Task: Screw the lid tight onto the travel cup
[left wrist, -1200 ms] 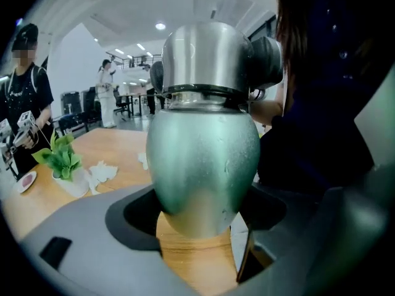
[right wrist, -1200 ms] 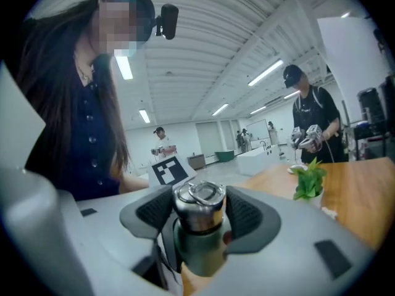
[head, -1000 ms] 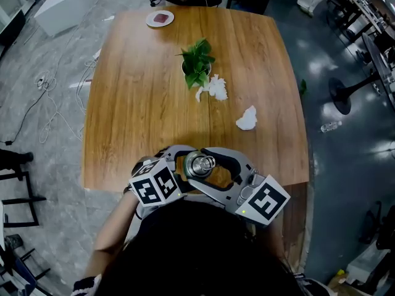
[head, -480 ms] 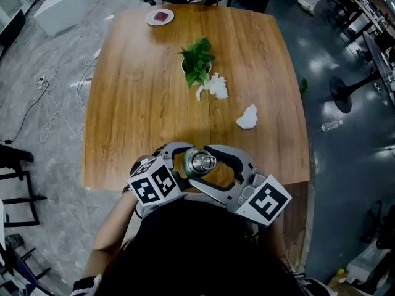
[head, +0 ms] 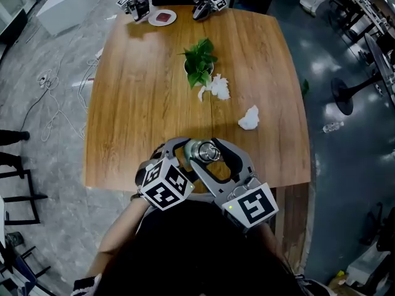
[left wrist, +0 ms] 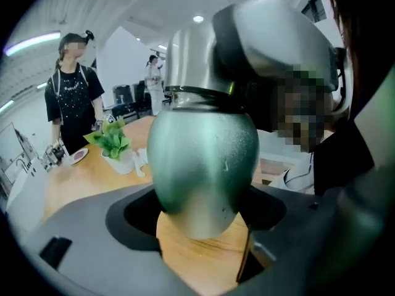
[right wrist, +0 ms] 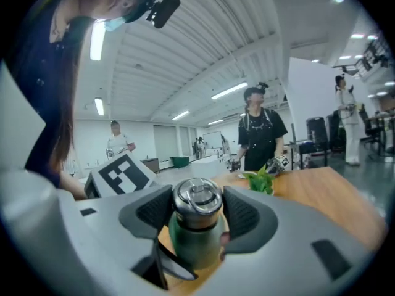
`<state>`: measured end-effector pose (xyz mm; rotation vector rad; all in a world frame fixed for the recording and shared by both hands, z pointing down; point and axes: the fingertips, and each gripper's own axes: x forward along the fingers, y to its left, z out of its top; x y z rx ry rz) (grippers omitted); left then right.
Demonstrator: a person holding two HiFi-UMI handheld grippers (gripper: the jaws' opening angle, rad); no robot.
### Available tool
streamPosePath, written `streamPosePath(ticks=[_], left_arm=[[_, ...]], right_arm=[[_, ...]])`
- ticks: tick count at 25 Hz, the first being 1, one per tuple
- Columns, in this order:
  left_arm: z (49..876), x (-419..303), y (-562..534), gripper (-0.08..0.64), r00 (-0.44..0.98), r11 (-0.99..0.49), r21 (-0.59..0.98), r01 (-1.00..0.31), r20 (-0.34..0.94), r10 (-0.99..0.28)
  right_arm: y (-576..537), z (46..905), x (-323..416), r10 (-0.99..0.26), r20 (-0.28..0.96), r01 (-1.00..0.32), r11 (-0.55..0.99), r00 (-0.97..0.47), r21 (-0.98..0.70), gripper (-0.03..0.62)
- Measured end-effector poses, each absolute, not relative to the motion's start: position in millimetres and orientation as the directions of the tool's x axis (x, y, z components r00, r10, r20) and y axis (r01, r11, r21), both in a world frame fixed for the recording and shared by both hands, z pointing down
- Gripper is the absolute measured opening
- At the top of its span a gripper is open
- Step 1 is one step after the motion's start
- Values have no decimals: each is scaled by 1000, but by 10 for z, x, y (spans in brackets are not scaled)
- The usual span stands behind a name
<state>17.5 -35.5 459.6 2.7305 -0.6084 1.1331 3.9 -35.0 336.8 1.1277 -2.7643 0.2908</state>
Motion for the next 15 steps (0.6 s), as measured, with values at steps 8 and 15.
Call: streamPosePath(ticks=[8,15], left_arm=[[4592,213,-181,387,719,-971,22,-238,676,-161],[4593,248,-253,387,686,-955,-11,-297,693,-222]], right_arm=[[-166,3360,8,-495,235,-535,832,-836,-149,282],[-310,3302,69,-625,189,-647,757,-757,-87,275]])
